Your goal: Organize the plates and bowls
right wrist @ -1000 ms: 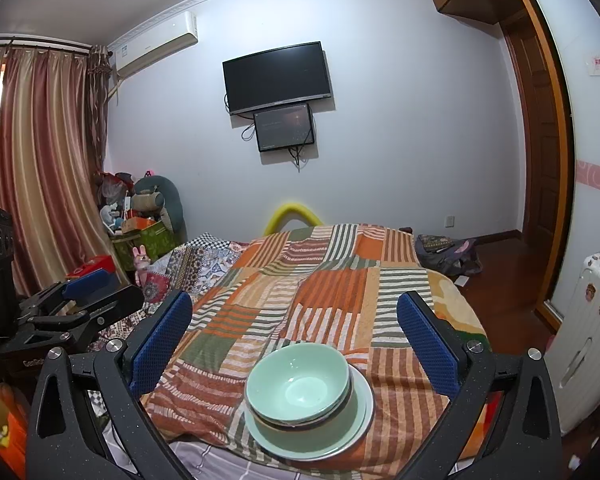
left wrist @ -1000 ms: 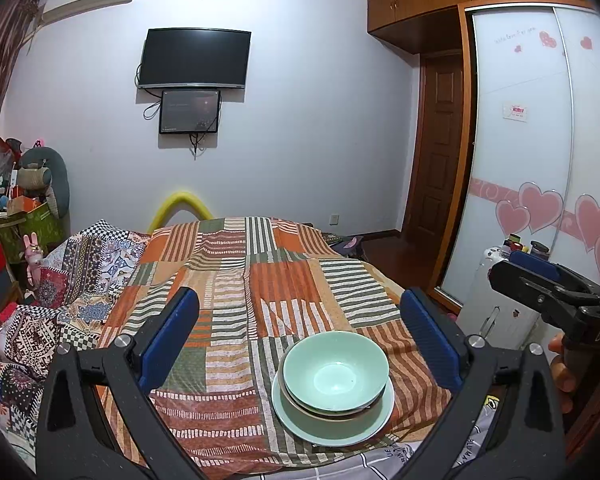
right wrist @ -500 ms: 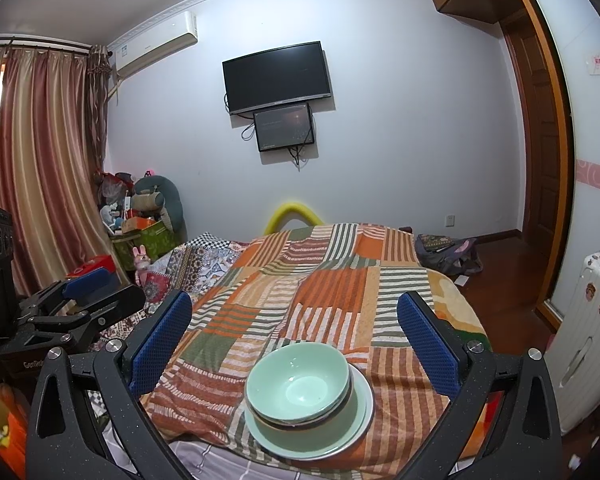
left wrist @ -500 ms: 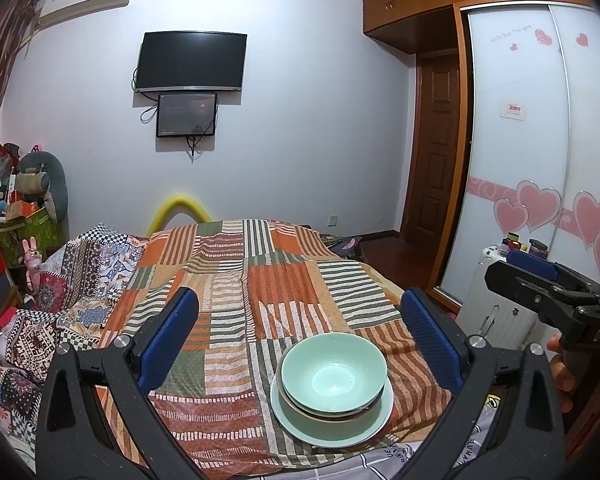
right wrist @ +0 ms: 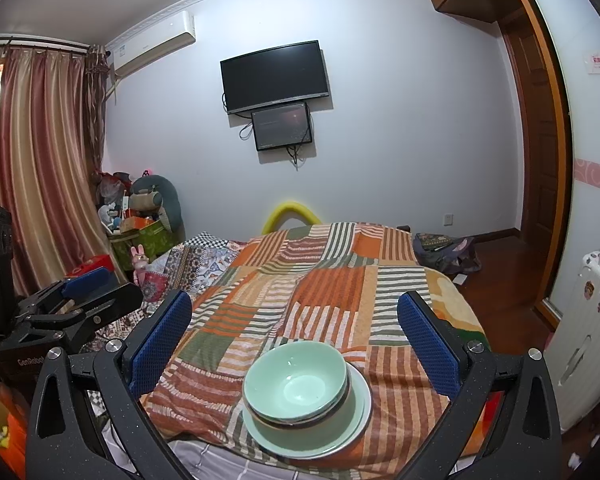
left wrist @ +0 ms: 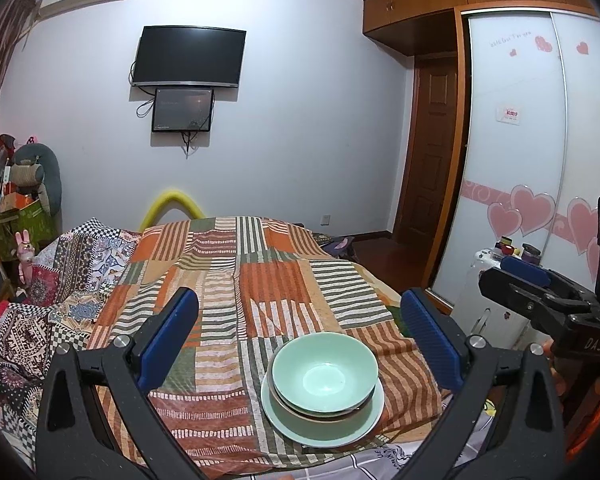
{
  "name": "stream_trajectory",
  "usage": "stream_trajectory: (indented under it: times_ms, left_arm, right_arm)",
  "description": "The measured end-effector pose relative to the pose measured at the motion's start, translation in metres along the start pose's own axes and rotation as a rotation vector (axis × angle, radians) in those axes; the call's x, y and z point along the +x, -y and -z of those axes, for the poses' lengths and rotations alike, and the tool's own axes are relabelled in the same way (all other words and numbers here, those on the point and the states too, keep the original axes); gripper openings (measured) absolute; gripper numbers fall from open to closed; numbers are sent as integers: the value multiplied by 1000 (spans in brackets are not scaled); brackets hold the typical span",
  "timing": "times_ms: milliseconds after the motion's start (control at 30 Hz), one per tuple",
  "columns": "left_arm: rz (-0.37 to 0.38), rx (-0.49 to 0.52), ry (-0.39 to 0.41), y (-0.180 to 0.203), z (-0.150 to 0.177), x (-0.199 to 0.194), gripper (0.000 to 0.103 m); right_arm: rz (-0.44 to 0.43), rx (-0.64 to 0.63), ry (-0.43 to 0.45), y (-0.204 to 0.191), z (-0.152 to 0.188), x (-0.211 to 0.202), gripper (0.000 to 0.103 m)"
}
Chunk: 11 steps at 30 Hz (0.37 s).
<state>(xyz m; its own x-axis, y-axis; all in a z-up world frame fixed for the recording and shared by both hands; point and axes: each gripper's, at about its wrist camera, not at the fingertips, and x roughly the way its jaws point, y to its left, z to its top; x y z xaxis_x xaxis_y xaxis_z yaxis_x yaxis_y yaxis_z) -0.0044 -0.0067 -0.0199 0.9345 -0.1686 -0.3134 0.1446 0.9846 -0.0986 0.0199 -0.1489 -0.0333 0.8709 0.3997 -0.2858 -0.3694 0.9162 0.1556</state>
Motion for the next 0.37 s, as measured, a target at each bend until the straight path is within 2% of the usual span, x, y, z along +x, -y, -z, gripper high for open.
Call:
stream_trajectory:
  times_ms: [367]
  left_arm:
    - [17,0,13,-3,1,-3,103]
  right_arm:
    - [-4,-10,-20,-2,3,5,102]
